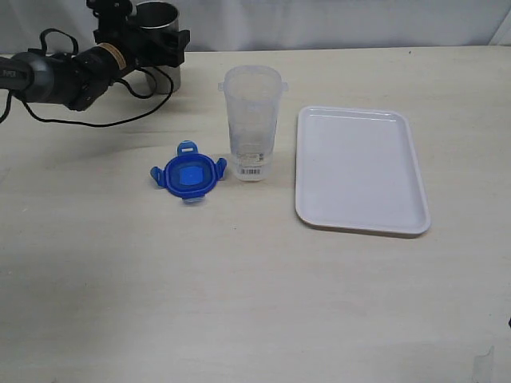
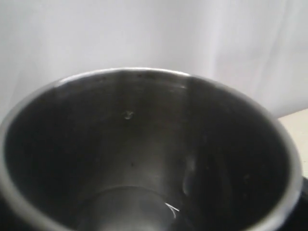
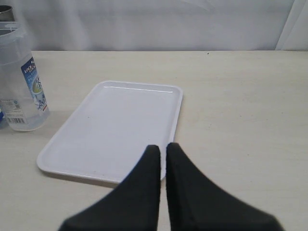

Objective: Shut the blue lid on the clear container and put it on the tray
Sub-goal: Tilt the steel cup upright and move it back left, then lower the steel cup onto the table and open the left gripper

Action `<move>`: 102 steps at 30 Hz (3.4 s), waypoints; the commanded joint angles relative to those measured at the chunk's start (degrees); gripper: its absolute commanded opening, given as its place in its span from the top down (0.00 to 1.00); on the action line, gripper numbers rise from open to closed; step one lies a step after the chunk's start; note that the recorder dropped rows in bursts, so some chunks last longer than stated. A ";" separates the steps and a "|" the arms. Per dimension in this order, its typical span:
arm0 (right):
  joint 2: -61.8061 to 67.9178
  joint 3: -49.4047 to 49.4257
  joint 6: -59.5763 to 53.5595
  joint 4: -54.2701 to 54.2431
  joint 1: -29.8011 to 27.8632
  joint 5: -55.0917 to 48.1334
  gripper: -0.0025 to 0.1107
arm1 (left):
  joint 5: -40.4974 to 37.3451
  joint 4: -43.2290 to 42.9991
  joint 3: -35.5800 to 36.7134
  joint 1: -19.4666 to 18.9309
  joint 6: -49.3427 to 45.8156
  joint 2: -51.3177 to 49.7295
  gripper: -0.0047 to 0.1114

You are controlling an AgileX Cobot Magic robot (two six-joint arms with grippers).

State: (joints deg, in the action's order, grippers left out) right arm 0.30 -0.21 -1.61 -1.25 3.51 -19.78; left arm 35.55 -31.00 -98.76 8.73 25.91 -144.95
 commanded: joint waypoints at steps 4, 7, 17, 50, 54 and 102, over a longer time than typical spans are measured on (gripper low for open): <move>-0.30 0.21 -0.32 0.46 -0.30 0.02 0.94 | -0.08 -0.44 -0.25 0.29 0.74 0.40 0.24; -0.30 0.21 -0.32 0.46 -0.30 0.02 0.94 | -0.37 -0.90 -0.25 0.29 0.87 0.40 0.24; -0.30 0.21 -0.32 0.46 -0.30 0.02 0.94 | -1.90 -3.06 -0.25 0.29 0.98 0.40 0.24; -0.30 0.21 -0.32 0.46 -0.30 0.02 0.94 | -11.70 -11.87 5.52 0.58 11.42 6.12 0.24; -0.30 0.21 -0.32 0.46 -0.30 0.02 0.94 | -13.12 -11.87 5.66 0.63 11.42 6.46 0.24; -0.30 0.21 -0.32 0.46 -0.30 0.02 0.94 | 7.51 -12.24 22.98 0.49 8.53 21.05 0.24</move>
State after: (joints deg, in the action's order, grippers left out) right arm 0.30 -0.21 -1.61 -1.25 3.51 -19.78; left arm 35.89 -43.94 -75.26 8.95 37.54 -125.15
